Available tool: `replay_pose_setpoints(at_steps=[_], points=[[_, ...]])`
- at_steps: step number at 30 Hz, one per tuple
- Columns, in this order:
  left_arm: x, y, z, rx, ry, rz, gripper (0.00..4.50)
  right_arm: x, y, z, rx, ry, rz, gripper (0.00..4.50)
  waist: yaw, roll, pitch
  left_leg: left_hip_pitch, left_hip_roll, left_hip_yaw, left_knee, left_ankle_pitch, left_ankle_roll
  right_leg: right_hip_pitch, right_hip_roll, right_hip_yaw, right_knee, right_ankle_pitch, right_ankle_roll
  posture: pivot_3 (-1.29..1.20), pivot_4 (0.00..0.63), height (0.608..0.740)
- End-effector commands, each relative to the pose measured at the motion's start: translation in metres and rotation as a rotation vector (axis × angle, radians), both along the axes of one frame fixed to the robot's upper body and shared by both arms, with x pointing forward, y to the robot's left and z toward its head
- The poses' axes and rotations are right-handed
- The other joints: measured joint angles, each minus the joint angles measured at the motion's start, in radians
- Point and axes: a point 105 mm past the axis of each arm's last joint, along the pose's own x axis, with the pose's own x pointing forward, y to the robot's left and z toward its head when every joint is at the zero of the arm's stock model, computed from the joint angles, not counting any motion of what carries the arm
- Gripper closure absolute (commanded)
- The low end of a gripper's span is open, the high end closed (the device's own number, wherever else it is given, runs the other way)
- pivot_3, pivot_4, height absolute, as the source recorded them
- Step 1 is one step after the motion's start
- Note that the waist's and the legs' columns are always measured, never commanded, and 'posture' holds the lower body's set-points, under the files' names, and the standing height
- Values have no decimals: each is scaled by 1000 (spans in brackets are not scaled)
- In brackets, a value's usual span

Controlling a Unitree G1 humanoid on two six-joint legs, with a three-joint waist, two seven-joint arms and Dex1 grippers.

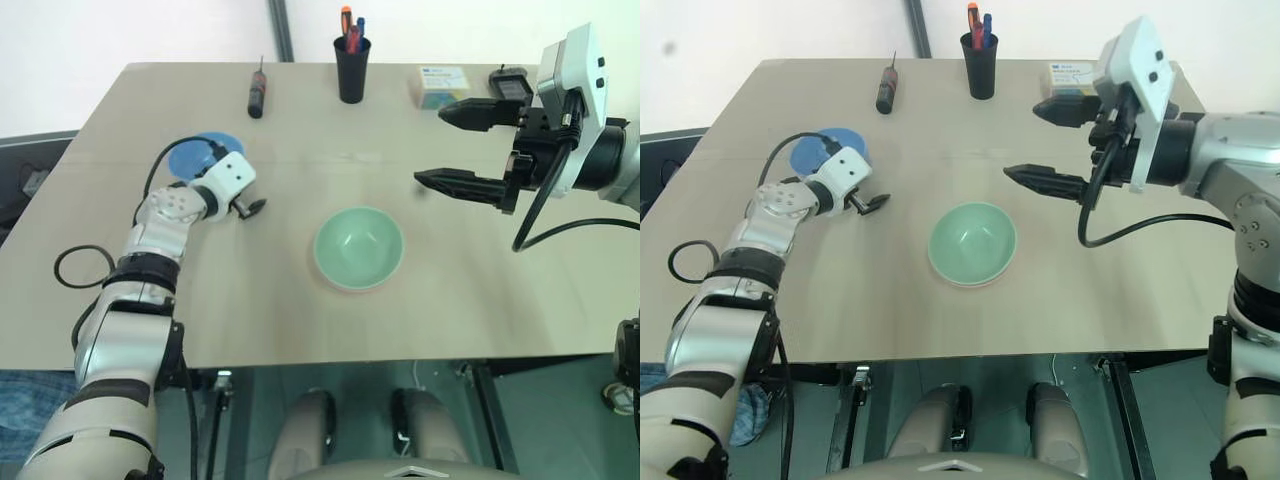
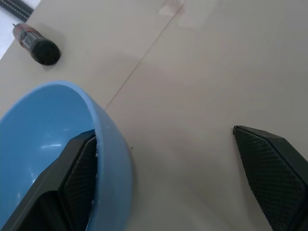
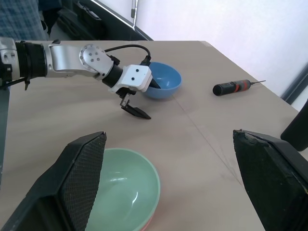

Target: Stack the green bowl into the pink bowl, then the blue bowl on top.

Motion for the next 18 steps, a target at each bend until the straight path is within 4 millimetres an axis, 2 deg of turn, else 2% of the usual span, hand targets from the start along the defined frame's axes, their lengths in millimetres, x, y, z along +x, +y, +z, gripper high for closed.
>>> replay_pose_setpoints(at_steps=[1,7,10,14,15,16,17,18], points=[[4,8,5,58,0,32,101,-5,-3,11,9,-59,-6,68,-2,0,0,-1,0,0,0,0,0,-1,0,0,0,0,0,0,150,740],[6,10,0,101,37,54,101,-7,-6,11,7,-58,-11,68,-1,0,0,-10,0,0,6,0,0,-9,0,0,4,0,0,0,150,740],[7,9,0,102,38,55,864,-8,-6,10,5,-58,-11,0,-3,0,0,-10,0,0,8,0,0,-9,0,0,5,0,0,0,150,740],[10,5,6,96,15,51,2597,-8,-6,10,8,-59,-11,0,-4,0,0,-10,0,0,11,0,0,-9,0,0,8,1,1,0,150,740],[10,5,7,93,14,47,3144,-8,-6,10,9,-59,-11,0,-3,0,0,-10,0,0,11,0,0,-9,0,0,9,1,1,0,150,740],[10,3,8,93,15,39,3403,-7,-6,10,7,-59,-13,0,-3,0,0,-10,0,0,11,0,0,-9,0,0,9,1,1,0,150,740],[10,3,9,95,15,32,3951,-7,-6,9,4,-60,-14,0,-2,0,0,-10,0,0,12,0,0,-9,0,0,9,1,1,0,150,740],[10,2,10,96,15,27,4189,-7,-6,9,2,-60,-15,0,-2,0,0,-10,0,0,12,0,0,-9,0,0,9,1,1,0,150,740]])
